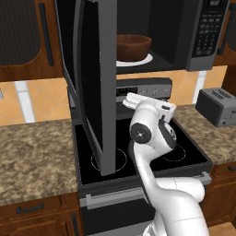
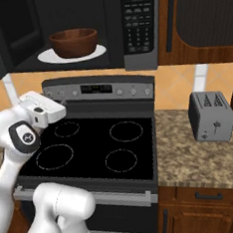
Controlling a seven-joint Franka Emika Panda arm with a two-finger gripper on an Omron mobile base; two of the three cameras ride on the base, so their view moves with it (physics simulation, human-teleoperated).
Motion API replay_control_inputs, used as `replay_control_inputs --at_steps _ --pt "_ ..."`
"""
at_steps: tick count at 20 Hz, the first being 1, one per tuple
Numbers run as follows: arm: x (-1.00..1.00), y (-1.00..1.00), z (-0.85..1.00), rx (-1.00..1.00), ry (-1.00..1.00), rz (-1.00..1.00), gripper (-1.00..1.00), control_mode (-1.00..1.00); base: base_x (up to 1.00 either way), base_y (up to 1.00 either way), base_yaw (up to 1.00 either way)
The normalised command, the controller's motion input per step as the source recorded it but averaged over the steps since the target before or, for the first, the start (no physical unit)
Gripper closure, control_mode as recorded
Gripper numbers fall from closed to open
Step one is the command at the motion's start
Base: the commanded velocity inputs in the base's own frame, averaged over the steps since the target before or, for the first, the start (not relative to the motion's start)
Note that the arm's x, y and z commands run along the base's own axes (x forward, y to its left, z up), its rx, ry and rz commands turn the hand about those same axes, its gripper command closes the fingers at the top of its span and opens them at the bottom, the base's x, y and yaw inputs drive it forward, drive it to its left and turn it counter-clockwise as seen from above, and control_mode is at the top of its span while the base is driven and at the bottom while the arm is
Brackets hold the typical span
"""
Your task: Pick the onion from the sink and place it in the bowl. Then pick the bowl and place it in the microwave. Then close the microwave door and press the start button.
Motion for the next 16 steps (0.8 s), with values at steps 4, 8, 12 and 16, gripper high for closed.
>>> replay_control_inputs --at_steps 4,8,12,16 --pt "-0.32 0.63 -0.1 -0.25 -0.09 -0.13 -1.0 -1.0 0.0 0.0 0.0" --pt "-0.25 0.82 -0.08 -0.16 -0.05 -0.1 -1.0 -1.0 0.0 0.0 0.0" --pt "-0.42 0.95 -0.05 -0.14 -0.09 -0.02 -1.0 -1.0 0.0 0.0 0.0" --pt "-0.15 1.0 -0.2 -0.16 -0.08 0.0 -1.0 -1.0 0.0 0.0 0.0"
